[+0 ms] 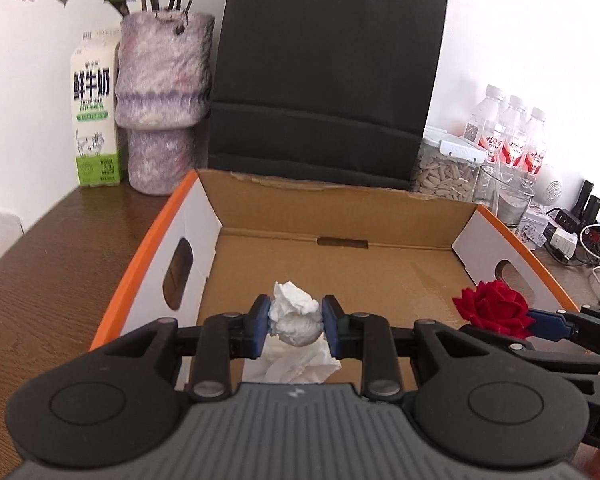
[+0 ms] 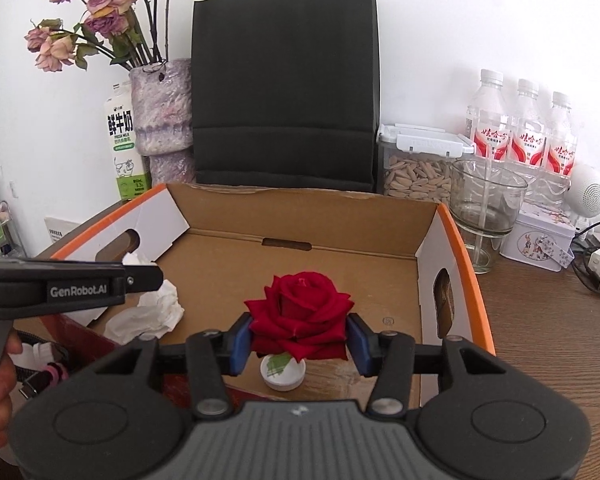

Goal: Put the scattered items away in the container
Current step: 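Open both grippers to drop the tissue ball and rose into the box, then move both grippers back toward the white cap and navy pouch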

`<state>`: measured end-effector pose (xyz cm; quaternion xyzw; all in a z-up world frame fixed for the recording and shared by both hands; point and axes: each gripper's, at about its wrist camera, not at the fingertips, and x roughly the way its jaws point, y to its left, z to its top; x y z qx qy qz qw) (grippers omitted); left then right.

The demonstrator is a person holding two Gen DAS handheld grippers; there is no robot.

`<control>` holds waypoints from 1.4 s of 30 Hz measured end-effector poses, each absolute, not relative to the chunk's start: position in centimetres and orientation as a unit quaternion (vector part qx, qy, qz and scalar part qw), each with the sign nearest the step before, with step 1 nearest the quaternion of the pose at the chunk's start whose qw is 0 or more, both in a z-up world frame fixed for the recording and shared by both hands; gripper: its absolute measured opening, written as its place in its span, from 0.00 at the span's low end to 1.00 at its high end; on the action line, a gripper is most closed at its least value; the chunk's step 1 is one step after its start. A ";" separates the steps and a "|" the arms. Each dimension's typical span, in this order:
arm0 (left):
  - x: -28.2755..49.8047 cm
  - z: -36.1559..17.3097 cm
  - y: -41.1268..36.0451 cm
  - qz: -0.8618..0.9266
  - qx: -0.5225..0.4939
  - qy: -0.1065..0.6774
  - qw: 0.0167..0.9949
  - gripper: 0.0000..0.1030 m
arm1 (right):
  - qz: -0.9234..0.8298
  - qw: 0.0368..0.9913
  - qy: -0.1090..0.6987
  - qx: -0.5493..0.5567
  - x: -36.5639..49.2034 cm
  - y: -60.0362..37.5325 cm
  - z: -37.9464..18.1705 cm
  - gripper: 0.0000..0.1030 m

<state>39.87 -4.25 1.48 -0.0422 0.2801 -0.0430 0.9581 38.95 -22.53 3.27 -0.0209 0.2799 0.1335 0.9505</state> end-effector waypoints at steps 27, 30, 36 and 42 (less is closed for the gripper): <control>37.1 3.5 -5.0 -0.004 -0.029 0.198 0.980 1.00 | 0.111 0.958 0.262 -0.038 37.9 -22.5 4.6 1.00; 36.5 4.1 -5.0 0.002 -0.027 0.193 0.981 1.00 | 0.109 0.961 0.251 -0.048 37.1 -22.4 5.0 1.00; 33.5 5.4 -4.8 -0.010 -0.027 0.176 0.984 1.00 | 0.104 0.966 0.231 -0.057 34.3 -23.1 6.0 1.00; 30.3 5.3 -4.7 -0.018 -0.009 0.184 0.983 1.00 | 0.107 0.965 0.231 -0.068 31.0 -23.7 6.2 1.00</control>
